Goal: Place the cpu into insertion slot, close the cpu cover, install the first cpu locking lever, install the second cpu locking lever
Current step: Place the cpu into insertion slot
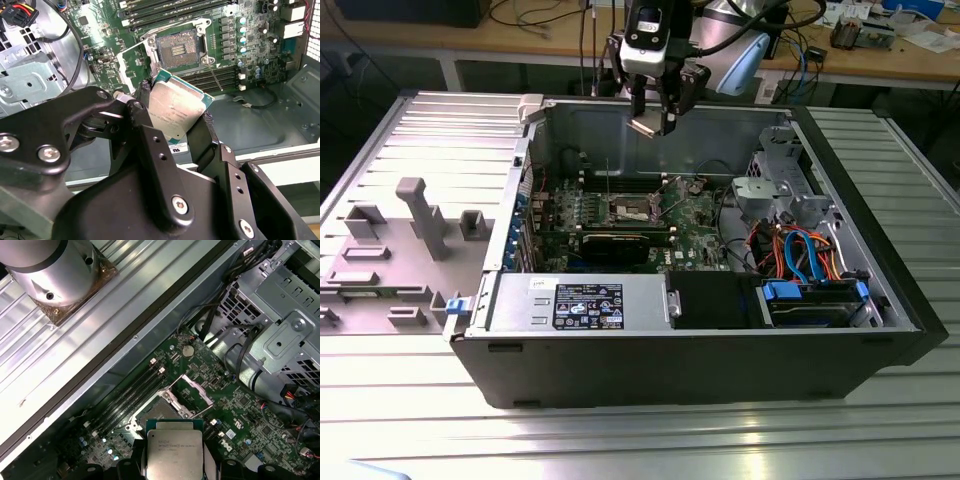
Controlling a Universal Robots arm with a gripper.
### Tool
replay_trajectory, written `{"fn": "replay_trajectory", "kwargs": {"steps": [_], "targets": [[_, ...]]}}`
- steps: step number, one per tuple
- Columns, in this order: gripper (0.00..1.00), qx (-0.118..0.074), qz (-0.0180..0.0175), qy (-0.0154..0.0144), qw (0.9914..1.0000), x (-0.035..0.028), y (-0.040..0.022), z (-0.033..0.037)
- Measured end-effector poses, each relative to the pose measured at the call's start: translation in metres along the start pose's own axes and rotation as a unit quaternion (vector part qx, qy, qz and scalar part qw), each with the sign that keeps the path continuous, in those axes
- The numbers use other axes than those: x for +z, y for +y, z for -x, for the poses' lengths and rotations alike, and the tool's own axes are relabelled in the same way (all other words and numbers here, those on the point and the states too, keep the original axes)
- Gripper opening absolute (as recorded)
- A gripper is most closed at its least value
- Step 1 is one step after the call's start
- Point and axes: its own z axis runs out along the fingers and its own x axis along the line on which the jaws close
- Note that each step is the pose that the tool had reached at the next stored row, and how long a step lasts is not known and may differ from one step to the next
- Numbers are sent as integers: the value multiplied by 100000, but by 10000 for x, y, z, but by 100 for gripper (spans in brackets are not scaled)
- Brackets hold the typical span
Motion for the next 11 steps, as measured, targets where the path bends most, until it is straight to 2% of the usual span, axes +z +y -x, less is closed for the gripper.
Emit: {"fn": "replay_trajectory", "kwargs": {"steps": [5,11], "targets": [[54,551,10,-50,99998,2,0,0],[54,2184,35,-190,99976,10,0,0]]}}
